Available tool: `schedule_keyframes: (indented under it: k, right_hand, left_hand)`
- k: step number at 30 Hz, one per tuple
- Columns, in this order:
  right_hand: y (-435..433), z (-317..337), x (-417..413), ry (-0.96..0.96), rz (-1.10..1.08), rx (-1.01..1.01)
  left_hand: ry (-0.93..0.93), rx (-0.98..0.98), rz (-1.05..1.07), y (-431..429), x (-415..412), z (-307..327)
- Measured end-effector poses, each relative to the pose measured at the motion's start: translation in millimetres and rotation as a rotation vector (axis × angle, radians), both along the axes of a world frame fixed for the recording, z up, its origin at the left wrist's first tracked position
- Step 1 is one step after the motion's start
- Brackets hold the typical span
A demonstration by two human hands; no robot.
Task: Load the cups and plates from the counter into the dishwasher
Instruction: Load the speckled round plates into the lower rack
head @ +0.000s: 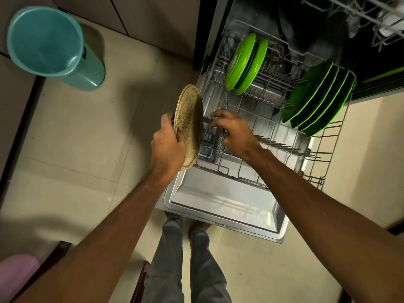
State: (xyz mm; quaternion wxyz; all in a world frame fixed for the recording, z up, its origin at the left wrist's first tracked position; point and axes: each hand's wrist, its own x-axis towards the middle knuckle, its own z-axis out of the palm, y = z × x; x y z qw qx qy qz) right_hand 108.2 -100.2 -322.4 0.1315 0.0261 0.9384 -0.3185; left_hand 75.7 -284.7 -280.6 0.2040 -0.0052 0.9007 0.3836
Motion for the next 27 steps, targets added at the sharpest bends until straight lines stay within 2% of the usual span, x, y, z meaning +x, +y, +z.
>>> schedule_keyframes:
  k: [7, 11, 22, 27]
  right_hand:
    - [1, 6, 28, 0.212, -0.379, -0.122]
    - [5, 3, 52, 0.237, -0.527, -0.118]
    - [8, -3, 98, 0.181, -0.608, -0.061]
    - [9, -4, 105, 0.187, -0.614, -0.057]
  left_hand:
    - [0.034, 0.018, -0.021, 16, -1, -4]
    - [0.023, -0.006, -0.060, 26, 0, -13]
    - [0.013, -0.103, -0.091, 41, 5, -36]
    - [-0.053, -0.141, -0.105, 49, 1, -46]
